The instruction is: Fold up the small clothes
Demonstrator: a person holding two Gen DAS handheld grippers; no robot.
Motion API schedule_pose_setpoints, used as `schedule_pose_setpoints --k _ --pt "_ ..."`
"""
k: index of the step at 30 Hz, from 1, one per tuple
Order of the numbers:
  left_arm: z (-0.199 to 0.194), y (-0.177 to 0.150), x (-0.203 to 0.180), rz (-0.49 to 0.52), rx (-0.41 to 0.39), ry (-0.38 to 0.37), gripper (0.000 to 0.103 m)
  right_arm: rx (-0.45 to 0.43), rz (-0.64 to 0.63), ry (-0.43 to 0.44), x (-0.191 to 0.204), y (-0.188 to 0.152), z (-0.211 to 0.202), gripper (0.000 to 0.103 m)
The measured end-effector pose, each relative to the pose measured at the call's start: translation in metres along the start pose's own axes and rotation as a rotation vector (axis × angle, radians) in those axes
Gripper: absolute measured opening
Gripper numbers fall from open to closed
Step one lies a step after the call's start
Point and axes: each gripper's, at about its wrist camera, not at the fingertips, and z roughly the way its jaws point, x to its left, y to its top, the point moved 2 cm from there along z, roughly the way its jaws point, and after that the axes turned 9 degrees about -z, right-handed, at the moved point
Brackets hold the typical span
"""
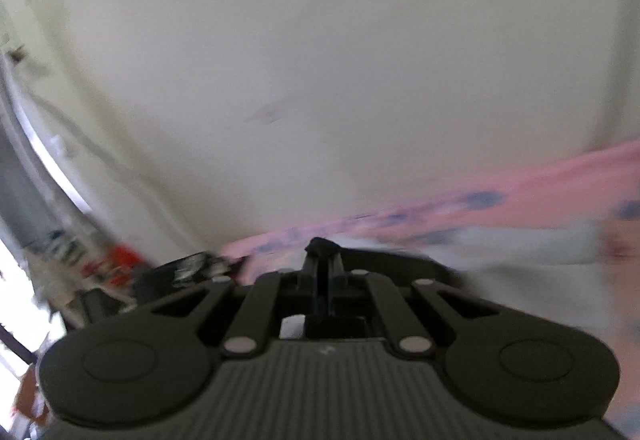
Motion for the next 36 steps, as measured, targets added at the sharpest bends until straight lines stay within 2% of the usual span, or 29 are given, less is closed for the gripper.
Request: schedule_pose_setpoints --k 2,4,5,6,9,11,13,14,15,16,17,18,19,20,21,22,23,26,27,29,31,33,36 --pt "-0.002 0.001 0.004 -0.012 0.014 -0.016 0.078 0.025 -0.008 0.065 0.021 0.000 0.034 0.000" --pt "0.000 0.002 0.007 -0.011 0.023 -0.011 0.078 0.095 -0.027 0.091 0.034 0.000 0.061 0.003" --pt "0.001 0.001 0.006 -0.012 0.028 -0.012 0.078 0.116 -0.044 0.077 0.038 -0.001 0.069 0.024" --pt "0.000 0.001 0.006 -0.016 0.033 -0.020 0.078 0.111 -0.065 0.059 0.038 -0.002 0.071 0.057" --pt "-0.001 0.000 0.001 -0.012 0.046 -0.058 0.078 0.085 -0.173 -0.029 0.030 -0.013 0.056 0.054" --pt "0.001 -0.006 -0.007 0.013 0.059 -0.080 0.075 0.118 -0.206 -0.066 0.017 -0.031 0.049 0.056" --pt "0.006 -0.015 -0.018 0.058 0.079 -0.086 0.072 0.177 -0.244 -0.103 0.005 -0.052 0.052 0.049" --pt "0.010 -0.020 -0.023 0.088 0.091 -0.081 0.067 0.204 -0.276 -0.138 -0.002 -0.061 0.060 0.043" --pt "0.015 -0.026 -0.028 0.121 0.101 -0.067 0.065 0.237 -0.323 -0.202 -0.010 -0.074 0.067 0.024" --pt "0.023 -0.034 -0.033 0.171 0.117 -0.032 0.064 0.213 -0.362 -0.240 -0.019 -0.082 0.068 0.006" --pt "0.033 -0.042 -0.035 0.219 0.136 0.015 0.063 0.174 -0.378 -0.257 -0.028 -0.084 0.065 0.000" --pt "0.047 -0.052 -0.036 0.276 0.167 0.089 0.060 0.161 -0.283 -0.241 -0.043 -0.079 0.059 0.000" --pt "0.059 -0.063 -0.037 0.353 0.166 0.159 0.063 0.163 -0.158 -0.245 -0.058 -0.073 0.054 0.000" --pt "0.058 -0.067 -0.042 0.398 0.155 0.181 0.065 0.163 -0.110 -0.244 -0.064 -0.070 0.048 0.000" --pt "0.059 -0.069 -0.044 0.412 0.145 0.194 0.065 0.156 -0.109 -0.259 -0.062 -0.070 0.039 0.013" --pt "0.059 -0.070 -0.044 0.416 0.147 0.197 0.065 0.141 -0.128 -0.257 -0.056 -0.070 0.025 0.041" --pt "0.059 -0.068 -0.042 0.403 0.149 0.193 0.067 0.121 -0.140 -0.235 -0.049 -0.072 0.010 0.050" --pt "0.060 -0.063 -0.034 0.352 0.155 0.177 0.067 0.074 -0.158 -0.174 -0.027 -0.085 -0.047 0.050" --pt "0.060 -0.063 -0.036 0.354 0.154 0.179 0.068 0.058 -0.162 -0.174 -0.022 -0.092 -0.071 0.050" --pt "0.059 -0.065 -0.038 0.375 0.146 0.195 0.068 0.018 -0.164 -0.229 -0.017 -0.104 -0.124 0.050" --pt "0.058 -0.068 -0.043 0.393 0.138 0.209 0.070 -0.028 -0.147 -0.354 -0.018 -0.117 -0.195 0.050" --pt "0.058 -0.068 -0.044 0.394 0.138 0.210 0.070 -0.069 -0.143 -0.531 -0.023 -0.131 -0.264 0.050" --pt "0.058 -0.068 -0.043 0.387 0.146 0.202 0.074 -0.098 -0.187 -0.895 -0.015 -0.150 -0.379 0.050"
